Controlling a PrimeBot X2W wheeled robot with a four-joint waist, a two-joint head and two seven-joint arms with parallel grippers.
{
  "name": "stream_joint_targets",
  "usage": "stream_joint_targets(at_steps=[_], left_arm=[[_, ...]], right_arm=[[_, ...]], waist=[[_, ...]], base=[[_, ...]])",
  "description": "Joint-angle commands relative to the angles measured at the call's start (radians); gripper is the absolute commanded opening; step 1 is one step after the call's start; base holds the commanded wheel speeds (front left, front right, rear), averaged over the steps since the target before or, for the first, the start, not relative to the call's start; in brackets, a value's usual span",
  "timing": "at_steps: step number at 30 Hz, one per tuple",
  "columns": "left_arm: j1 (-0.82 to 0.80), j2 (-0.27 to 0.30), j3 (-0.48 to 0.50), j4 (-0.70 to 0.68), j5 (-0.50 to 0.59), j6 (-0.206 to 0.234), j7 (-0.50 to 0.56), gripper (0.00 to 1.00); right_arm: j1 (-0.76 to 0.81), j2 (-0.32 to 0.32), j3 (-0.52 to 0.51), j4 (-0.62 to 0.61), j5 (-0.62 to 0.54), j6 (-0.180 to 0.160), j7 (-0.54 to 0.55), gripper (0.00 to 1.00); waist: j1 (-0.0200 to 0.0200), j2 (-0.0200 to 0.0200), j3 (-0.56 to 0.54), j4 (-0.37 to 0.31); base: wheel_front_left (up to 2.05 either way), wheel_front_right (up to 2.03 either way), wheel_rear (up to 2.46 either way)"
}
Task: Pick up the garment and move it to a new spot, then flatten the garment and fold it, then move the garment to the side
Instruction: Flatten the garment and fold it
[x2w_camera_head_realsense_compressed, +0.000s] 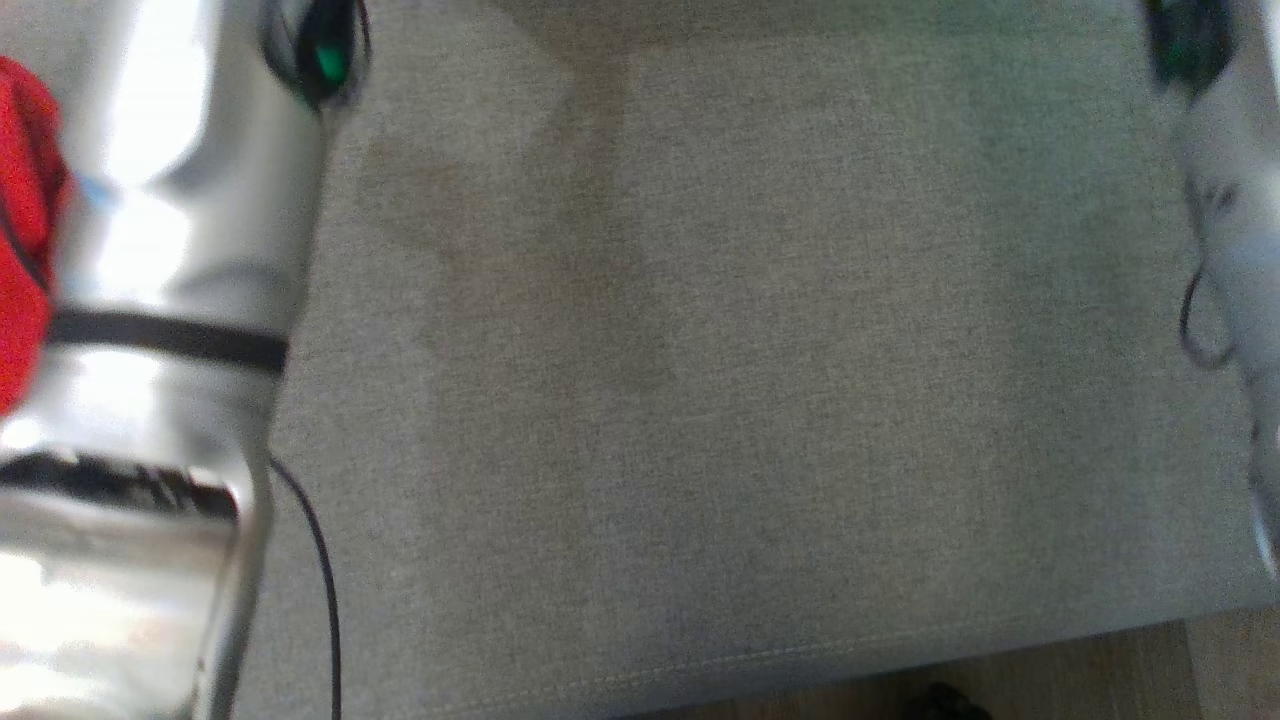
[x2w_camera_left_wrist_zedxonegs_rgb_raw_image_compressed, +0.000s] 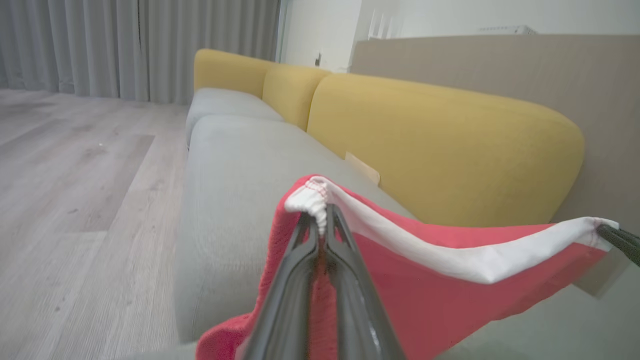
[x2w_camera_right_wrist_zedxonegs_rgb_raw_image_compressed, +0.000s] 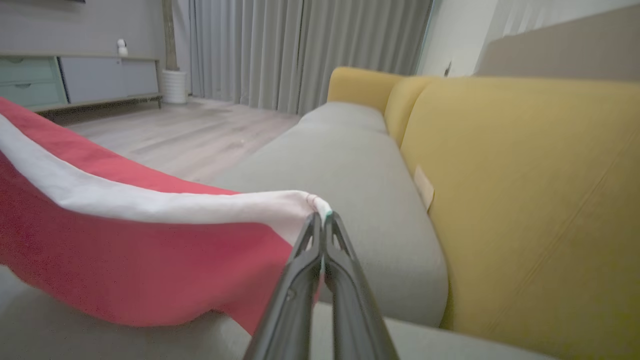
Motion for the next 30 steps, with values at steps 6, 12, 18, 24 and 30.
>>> stream_joint_targets(at_steps=[6, 12, 18, 24, 30], left_arm=[[0.203, 0.045, -0.058, -0.123, -0.022, -0.006, -0.005, 0.00], [0.412, 0.135, -0.210, -0.180, -0.040, -0.006, -0.005, 0.00], [0.507, 0.189, -0.325, -0.220, -0.062, -0.006, -0.005, 0.00], [0.579, 0.214, -0.367, -0.253, -0.076, -0.006, -0.005, 0.00], [0.666, 0.234, -0.399, -0.299, -0.080, -0.006, -0.005, 0.00]], right_arm=[[0.135, -0.048, 0.232, -0.003, 0.197, -0.001, 0.019, 0.00], [0.245, -0.191, 0.510, -0.112, 0.392, -0.001, 0.136, 0.00], [0.272, -0.323, 0.688, -0.217, 0.524, -0.001, 0.218, 0.00], [0.285, -0.431, 0.841, -0.315, 0.643, -0.001, 0.277, 0.00], [0.336, -0.506, 0.904, -0.406, 0.716, -0.001, 0.353, 0.00]], waist=[[-0.0001, 0.0000, -0.084, 0.019], [-0.0001, 0.0000, -0.161, 0.028], [-0.0001, 0.0000, -0.204, 0.033], [-0.0001, 0.0000, -0.261, 0.034], [-0.0001, 0.0000, -0.338, 0.034]], base=[[0.00, 0.00, 0.00], [0.00, 0.00, 0.00], [0.00, 0.00, 0.00], [0.00, 0.00, 0.00], [0.00, 0.00, 0.00]])
